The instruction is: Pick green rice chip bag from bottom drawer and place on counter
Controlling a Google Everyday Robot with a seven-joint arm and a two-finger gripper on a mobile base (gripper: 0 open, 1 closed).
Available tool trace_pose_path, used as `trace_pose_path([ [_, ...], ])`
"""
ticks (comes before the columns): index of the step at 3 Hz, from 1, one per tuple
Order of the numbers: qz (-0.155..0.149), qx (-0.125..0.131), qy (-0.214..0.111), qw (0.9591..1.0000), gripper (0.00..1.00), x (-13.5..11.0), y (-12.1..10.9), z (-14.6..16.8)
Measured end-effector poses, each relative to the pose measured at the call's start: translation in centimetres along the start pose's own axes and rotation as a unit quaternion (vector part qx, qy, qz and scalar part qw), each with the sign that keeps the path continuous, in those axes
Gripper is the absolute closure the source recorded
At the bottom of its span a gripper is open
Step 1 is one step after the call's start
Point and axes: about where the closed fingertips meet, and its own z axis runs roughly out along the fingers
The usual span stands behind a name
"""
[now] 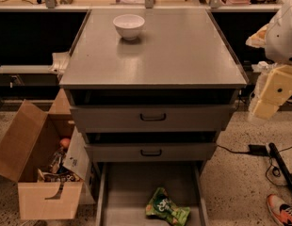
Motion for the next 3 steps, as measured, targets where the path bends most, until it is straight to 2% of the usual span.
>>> trace_pose_path([
  [1,0.000,0.001,0.000,1.0000,0.00,0.0,0.0,0.0],
  [2,-0.003,-0.012,0.003,0.9999,0.00,0.8,0.4,3.0],
  [3,-0.004,-0.041,-0.004,0.9992,0.00,2.5,1.7,8.8],
])
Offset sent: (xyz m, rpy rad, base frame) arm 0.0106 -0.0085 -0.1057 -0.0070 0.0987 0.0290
